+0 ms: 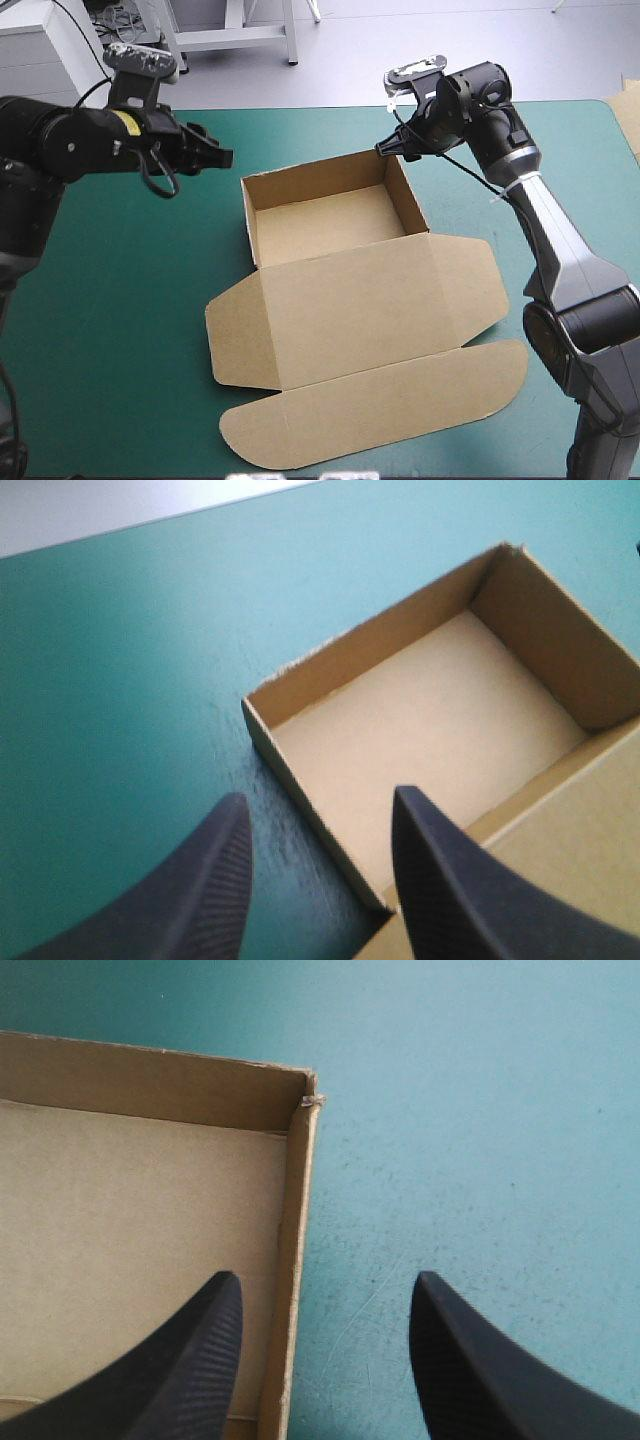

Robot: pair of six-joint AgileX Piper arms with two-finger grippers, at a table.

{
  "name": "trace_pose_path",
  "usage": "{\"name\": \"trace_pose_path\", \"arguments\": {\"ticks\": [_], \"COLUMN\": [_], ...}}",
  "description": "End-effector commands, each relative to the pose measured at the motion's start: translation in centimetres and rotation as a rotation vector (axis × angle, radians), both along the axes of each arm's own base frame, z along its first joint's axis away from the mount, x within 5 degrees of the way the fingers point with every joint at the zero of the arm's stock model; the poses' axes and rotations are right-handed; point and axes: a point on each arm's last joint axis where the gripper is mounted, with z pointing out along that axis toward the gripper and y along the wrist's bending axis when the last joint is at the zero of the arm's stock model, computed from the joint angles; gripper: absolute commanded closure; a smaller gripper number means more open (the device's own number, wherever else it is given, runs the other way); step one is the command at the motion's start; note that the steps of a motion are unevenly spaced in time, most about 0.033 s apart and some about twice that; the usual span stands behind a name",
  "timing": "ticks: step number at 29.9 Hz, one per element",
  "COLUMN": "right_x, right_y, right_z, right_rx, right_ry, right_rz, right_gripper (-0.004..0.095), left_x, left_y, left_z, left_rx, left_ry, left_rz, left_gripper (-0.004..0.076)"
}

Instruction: Fold the box

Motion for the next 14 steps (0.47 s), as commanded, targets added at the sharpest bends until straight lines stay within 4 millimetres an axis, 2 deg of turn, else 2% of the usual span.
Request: {"name": "trace_pose_path", "arguments": {"ticks": [1,6,8,11,14], "right_x": [0.1,2.4,3.2,4.1,4.4], "right_y": [-0.1,0.8,1.1,1.4,1.4], "right_z": [0.6,-3.6,-5.3,-7.2,-8.0], "right_rx": [-0.012,-0.042,-0.054,-0.072,-0.085], "right_ry": [-0.027,0.065,0.098,0.136,0.151], "right_rz": [0.001,0.003,0.003,0.003,0.006], "right_gripper": [0.043,0.0465,0.0511,0.0602,0.0734], "left_x": [-3.7,-6.9,-8.4,-10.9,-13.4], "left_y": [1.5,2.6,3.2,4.2,5.2], "left_z": [-0.8,-5.7,-7.7,-10.5,-13.2], "left_rx": [0.026,0.024,0.021,0.018,0.016], "left_ry": [0.033,0.059,0.054,0.056,0.051], "left_rz": [-0.006,-0.004,-0.001,0.0,0.002], "left_gripper": [0.0405,0.0406,0.0407,0.0434,0.0486]}}
